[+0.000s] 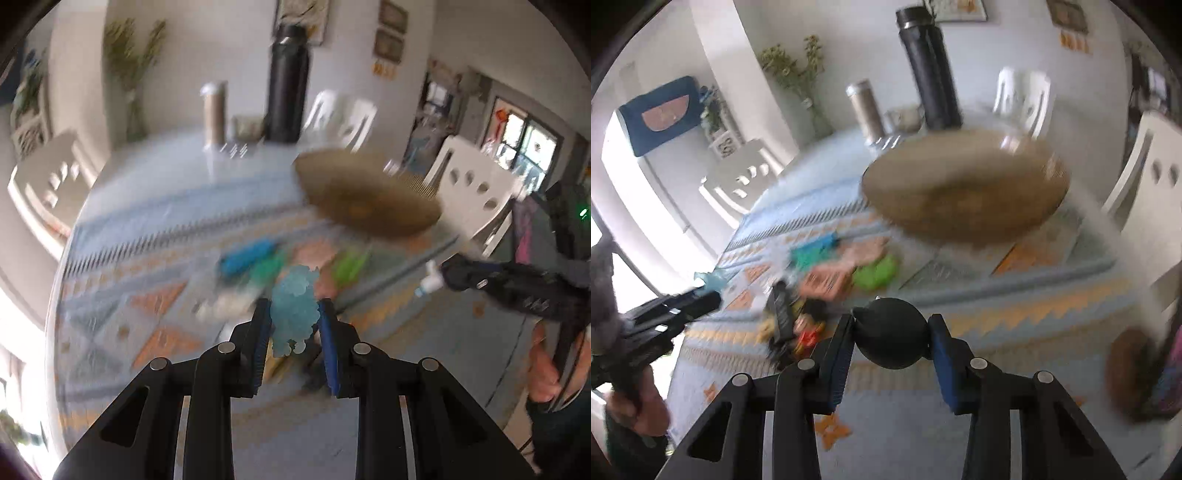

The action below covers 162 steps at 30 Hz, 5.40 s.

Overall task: Organize rigid objects
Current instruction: 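Carry both toys over the amber bowl and open both tools to drop them, then move both open tools back toward the remaining toys on the rug, then grasp the black dragon figure with the right tool while the left tool grasps the white cube, then carry the dragon and cube over the amber bowl and open both tools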

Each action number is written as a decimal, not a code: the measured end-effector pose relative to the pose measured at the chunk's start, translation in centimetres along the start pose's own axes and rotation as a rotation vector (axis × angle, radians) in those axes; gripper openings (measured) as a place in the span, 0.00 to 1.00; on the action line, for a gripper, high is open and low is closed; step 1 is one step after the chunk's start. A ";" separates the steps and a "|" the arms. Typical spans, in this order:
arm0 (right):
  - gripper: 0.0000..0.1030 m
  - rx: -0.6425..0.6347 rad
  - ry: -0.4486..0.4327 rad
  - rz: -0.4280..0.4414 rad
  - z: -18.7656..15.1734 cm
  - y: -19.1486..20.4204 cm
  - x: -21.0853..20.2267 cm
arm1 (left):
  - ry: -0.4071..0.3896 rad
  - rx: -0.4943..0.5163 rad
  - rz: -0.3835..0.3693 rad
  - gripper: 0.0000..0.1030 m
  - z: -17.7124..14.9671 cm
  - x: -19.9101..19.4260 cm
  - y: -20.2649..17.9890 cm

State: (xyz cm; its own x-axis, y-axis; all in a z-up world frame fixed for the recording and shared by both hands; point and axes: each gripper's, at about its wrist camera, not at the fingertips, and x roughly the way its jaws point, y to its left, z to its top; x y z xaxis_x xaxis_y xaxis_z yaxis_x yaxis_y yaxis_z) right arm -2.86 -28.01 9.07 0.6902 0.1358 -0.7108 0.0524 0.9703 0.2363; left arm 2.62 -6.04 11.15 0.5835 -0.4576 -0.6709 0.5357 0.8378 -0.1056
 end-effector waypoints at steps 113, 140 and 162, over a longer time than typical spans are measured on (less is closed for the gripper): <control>0.34 -0.228 0.134 0.111 -5.5 13.0 10.2 | 0.177 -0.204 0.033 0.37 -4.9 7.6 6.7; 0.52 -0.324 0.137 0.112 -9.6 9.0 5.0 | 0.076 -0.262 0.065 0.37 -9.9 2.1 3.5; 0.42 -0.261 -0.005 0.037 -8.2 7.6 1.5 | 0.027 -0.249 0.102 0.37 -8.6 0.8 1.6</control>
State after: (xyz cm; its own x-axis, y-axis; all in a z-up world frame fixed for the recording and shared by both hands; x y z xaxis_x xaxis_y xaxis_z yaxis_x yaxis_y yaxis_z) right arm -7.29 -18.78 4.38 0.6914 0.1722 -0.7017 -0.1606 0.9835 0.0831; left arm -1.33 -2.46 4.16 0.6083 -0.3618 -0.7064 0.3063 0.9281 -0.2117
